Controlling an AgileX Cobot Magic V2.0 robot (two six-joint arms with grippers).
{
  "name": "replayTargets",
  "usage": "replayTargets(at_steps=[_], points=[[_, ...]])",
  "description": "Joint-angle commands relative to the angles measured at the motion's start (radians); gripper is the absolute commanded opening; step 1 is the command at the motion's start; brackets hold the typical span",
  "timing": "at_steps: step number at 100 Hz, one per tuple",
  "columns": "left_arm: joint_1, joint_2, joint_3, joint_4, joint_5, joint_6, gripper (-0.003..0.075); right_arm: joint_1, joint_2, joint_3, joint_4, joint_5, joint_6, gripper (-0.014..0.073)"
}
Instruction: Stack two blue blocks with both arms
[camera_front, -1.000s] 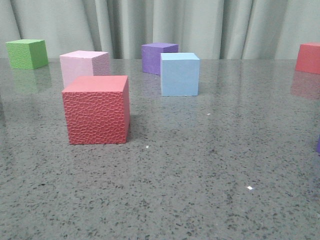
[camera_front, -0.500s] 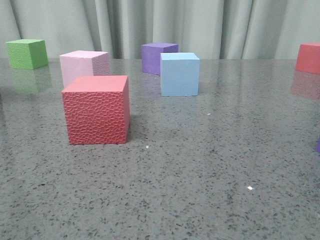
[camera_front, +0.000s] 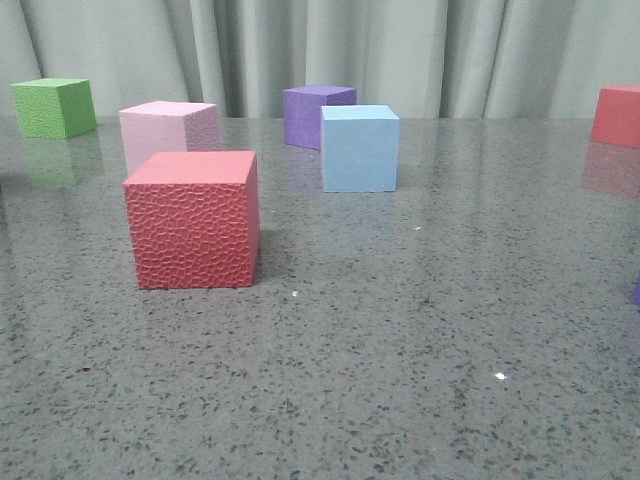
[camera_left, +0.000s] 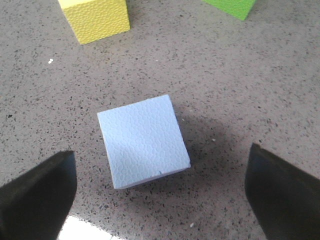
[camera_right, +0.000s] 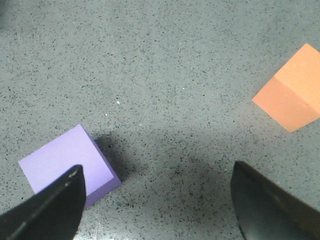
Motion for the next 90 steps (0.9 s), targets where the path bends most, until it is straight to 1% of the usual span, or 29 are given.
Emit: replayTargets(at_steps=[1, 10, 43, 64, 90], points=[[0.001, -0.016, -0.031, 0.049, -0.031, -0.033, 0.0635, -0.006, -0.003, -0.020, -0.002, -0.054, -0.009, 0.0592], [0.017, 0.005, -0.031, 0.047, -0.031, -0.058, 0.0628, -0.006, -0.003, -0.020, -0.002, -0.054, -0.009, 0.0592], [0.081, 0.046, -0.031, 0.037, -0.058, -0.057, 0.0629, -0.006, -0.003, -0.020, 0.005, -0.053, -0.009, 0.0592], [0.087, 0.074, -0.031, 0.007, -0.102, -0.057, 0.0629, -0.006, -0.003, -0.020, 0.005, -0.053, -0.009, 0.0592], [0.087, 0.138, -0.031, -0.015, -0.108, -0.048, 0.0629, -0.006, -0.003, -0.020, 0.005, -0.052, -0.009, 0.0592]])
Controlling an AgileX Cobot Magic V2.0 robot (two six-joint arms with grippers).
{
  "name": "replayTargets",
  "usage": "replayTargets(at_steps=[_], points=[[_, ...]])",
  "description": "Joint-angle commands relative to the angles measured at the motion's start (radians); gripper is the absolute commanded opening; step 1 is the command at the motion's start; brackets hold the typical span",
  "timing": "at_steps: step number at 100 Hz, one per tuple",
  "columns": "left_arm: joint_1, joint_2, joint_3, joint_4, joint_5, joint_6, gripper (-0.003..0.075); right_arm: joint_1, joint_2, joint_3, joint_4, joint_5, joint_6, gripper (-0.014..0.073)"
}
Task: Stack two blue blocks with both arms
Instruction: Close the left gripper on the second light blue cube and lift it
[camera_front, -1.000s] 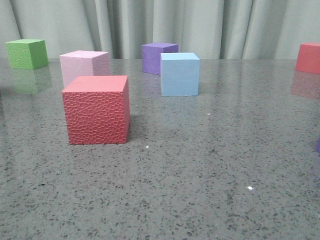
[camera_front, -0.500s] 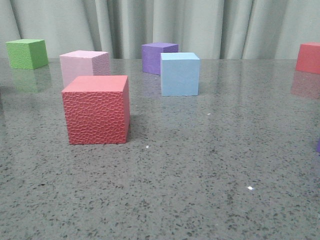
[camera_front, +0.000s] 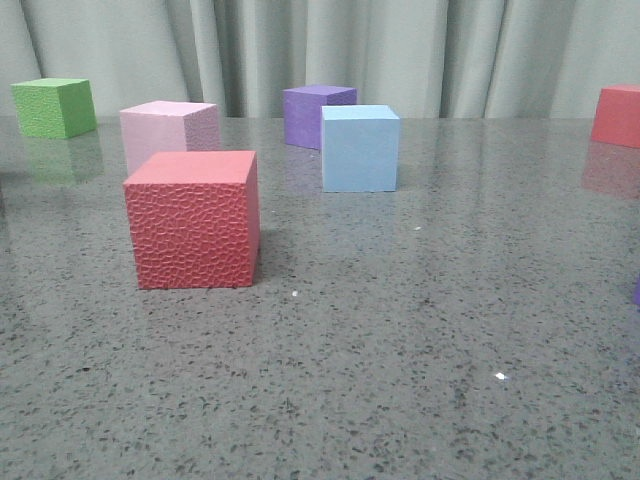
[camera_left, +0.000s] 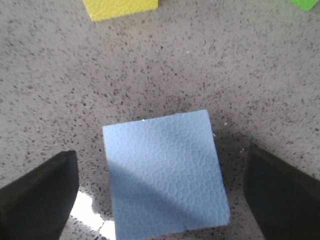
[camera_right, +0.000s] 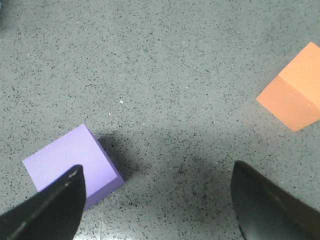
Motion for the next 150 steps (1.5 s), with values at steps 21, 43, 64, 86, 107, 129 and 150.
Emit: replayTargets(at_steps=[21, 43, 64, 86, 107, 129, 150], points=[[0.004, -0.003, -0.031, 0.010, -0.054, -0.001, 0.0628, -0.006, -0.003, -0.020, -0.006, -0.053, -0.009, 0.0592], [0.004, 0.031, -0.031, 0.004, -0.052, -0.001, 0.0616, -0.006, -0.003, -0.020, -0.006, -0.053, -0.009, 0.0592], [0.004, 0.035, -0.031, 0.000, -0.052, -0.001, 0.0501, -0.006, -0.003, -0.020, -0.006, -0.053, -0.009, 0.0592], [0.004, 0.035, -0.031, 0.000, -0.052, 0.001, 0.0277, -0.006, -0.003, -0.020, -0.006, -0.053, -0.009, 0.0592], [0.000, 0.012, -0.031, -0.030, -0.050, 0.081, 0.0177, -0.006, -0.003, -0.020, -0.006, -0.053, -0.009, 0.0592], [-0.048, -0.060, -0.060, -0.039, -0.037, 0.149, 0.0177, -0.006, -0.003, -0.020, -0.006, -0.053, -0.009, 0.0592], [-0.120, -0.077, -0.187, -0.146, 0.027, 0.305, 0.0177, -0.006, -0.003, -0.020, -0.006, -0.053, -0.009, 0.0592]])
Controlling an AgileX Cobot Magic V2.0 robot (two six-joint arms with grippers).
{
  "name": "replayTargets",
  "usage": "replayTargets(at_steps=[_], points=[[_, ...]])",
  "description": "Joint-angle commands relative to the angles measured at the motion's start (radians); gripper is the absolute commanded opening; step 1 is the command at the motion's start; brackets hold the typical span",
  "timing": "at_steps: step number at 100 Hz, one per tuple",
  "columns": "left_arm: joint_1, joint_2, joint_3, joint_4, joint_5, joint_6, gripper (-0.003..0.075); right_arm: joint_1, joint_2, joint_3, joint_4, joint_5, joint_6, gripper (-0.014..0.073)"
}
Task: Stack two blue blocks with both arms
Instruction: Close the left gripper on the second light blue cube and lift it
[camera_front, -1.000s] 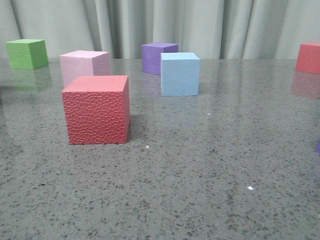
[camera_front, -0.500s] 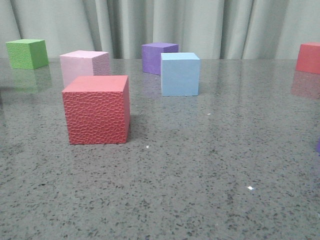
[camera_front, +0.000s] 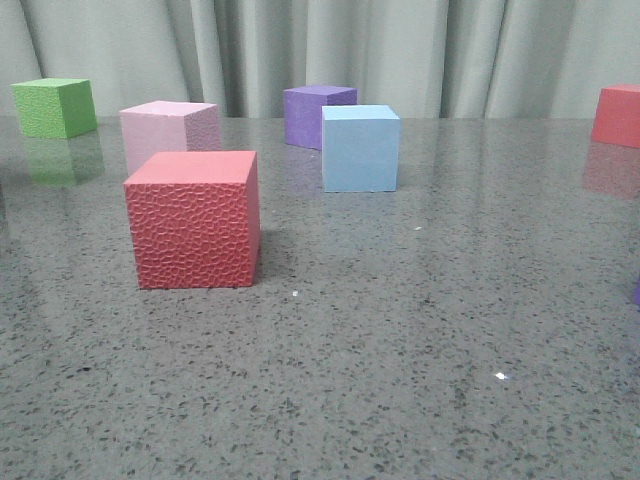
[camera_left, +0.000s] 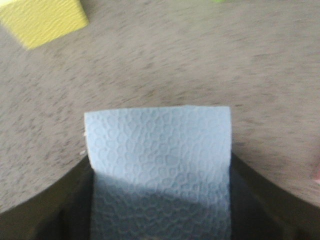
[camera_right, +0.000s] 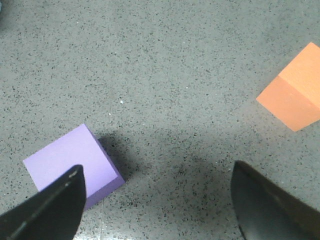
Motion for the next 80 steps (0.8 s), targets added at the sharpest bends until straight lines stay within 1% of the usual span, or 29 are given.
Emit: replayTargets(at_steps=[1, 15, 41, 66, 80], points=[[-0.033, -0.046, -0.086, -0.040, -0.009, 0.065, 0.0177, -0.006, -0.003, -0.020, -0.006, -0.053, -0.009, 0.0592], [-0.092, -0.042, -0.179, -0.087, -0.007, 0.095, 0.0177, -0.006, -0.003, -0.020, -0.006, -0.051, -0.009, 0.0592], [-0.213, 0.017, -0.331, -0.132, -0.005, 0.095, 0.0177, -0.006, -0.003, -0.020, -0.006, -0.051, -0.009, 0.0592], [-0.327, 0.142, -0.471, -0.191, 0.003, 0.095, 0.0178, -0.006, -0.003, -0.020, -0.006, -0.049, -0.009, 0.0592], [-0.393, 0.225, -0.563, -0.192, 0.028, 0.091, 0.0178, -0.006, -0.003, -0.020, -0.006, -0.049, -0.009, 0.0592]])
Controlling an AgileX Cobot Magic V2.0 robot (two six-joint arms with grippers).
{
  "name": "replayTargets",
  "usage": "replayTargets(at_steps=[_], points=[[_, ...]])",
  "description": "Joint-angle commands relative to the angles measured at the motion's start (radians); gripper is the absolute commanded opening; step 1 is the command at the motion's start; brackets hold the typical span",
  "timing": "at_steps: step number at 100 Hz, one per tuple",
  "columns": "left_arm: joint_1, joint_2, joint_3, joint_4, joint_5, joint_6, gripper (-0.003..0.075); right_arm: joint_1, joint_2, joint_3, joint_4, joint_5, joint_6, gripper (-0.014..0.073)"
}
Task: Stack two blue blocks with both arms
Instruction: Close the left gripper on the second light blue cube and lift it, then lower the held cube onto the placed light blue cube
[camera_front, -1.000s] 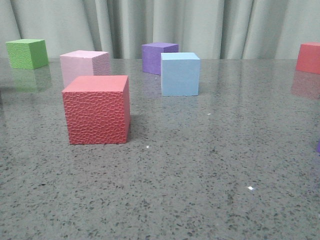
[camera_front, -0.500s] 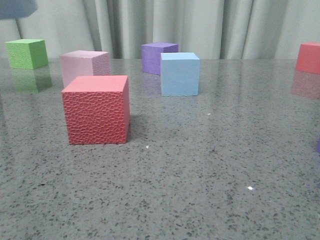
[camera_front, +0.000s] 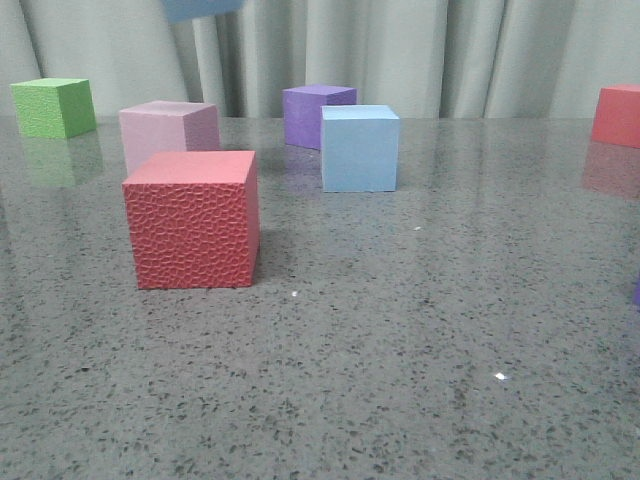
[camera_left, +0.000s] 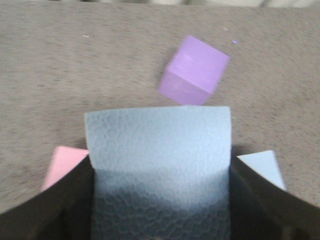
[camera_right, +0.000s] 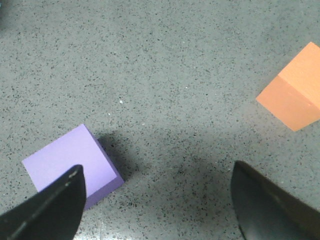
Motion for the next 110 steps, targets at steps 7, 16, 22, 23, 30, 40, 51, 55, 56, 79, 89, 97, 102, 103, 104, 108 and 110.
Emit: replayTargets(at_steps=[7, 16, 22, 23, 30, 40, 51, 55, 56, 79, 89, 97, 102, 103, 104, 108, 110], points=[[-0.074, 0.037, -0.127, -0.007, -0.020, -0.002, 0.0178, -0.006, -0.003, -0.020, -0.006, -0.048, -0.009, 0.0592], [-0.104, 0.080, -0.177, -0.007, -0.015, -0.012, 0.0178, -0.006, -0.003, -0.020, -0.006, -0.047, -0.009, 0.0592], [-0.121, 0.106, -0.208, -0.007, -0.006, -0.030, 0.0178, -0.006, -0.003, -0.020, -0.006, -0.046, -0.009, 0.0592], [-0.123, 0.113, -0.215, -0.005, -0.006, -0.030, 0.0178, -0.006, -0.003, -0.020, -0.006, -0.046, -0.009, 0.0592], [-0.139, 0.135, -0.239, -0.005, -0.001, -0.043, 0.0178, -0.006, -0.003, -0.020, -0.006, -0.045, -0.009, 0.0592], [-0.157, 0.161, -0.263, -0.001, 0.016, -0.059, 0.0178, -0.006, -0.003, -0.020, -0.006, -0.044, -0.009, 0.0592], [-0.171, 0.183, -0.281, -0.001, 0.034, -0.073, 0.0178, -0.006, -0.003, -0.020, -0.005, -0.044, -0.009, 0.0592], [-0.178, 0.185, -0.281, 0.004, 0.037, -0.084, 0.0178, -0.006, -0.003, -0.020, -0.004, -0.044, -0.009, 0.0592], [-0.178, 0.186, -0.281, 0.003, 0.037, -0.084, 0.0178, -0.006, -0.003, -0.020, -0.004, -0.044, -0.009, 0.0592], [-0.209, 0.192, -0.281, 0.061, 0.051, -0.111, 0.0178, -0.006, -0.003, -0.020, -0.003, -0.043, -0.009, 0.0592], [-0.218, 0.193, -0.281, 0.094, 0.068, -0.122, 0.0178, -0.006, -0.003, -0.020, -0.003, -0.041, -0.009, 0.0592], [-0.218, 0.194, -0.281, 0.108, 0.074, -0.135, 0.0178, -0.006, -0.003, -0.020, -0.003, -0.041, -0.009, 0.0592], [-0.218, 0.194, -0.281, 0.108, 0.074, -0.139, 0.0178, -0.006, -0.003, -0.020, -0.002, -0.040, -0.009, 0.0592], [-0.218, 0.194, -0.281, 0.108, 0.074, -0.139, 0.0178, -0.006, -0.003, -0.020, -0.002, -0.040, -0.009, 0.0592], [-0.218, 0.194, -0.281, 0.108, 0.074, -0.142, 0.0178, -0.006, -0.003, -0.020, -0.002, -0.040, -0.009, 0.0592], [-0.218, 0.194, -0.281, 0.108, 0.074, -0.142, 0.0178, -0.006, -0.003, -0.020, -0.002, -0.041, -0.009, 0.0592], [-0.218, 0.194, -0.281, 0.108, 0.074, -0.142, 0.0178, -0.006, -0.003, -0.020, -0.002, -0.041, -0.009, 0.0592]])
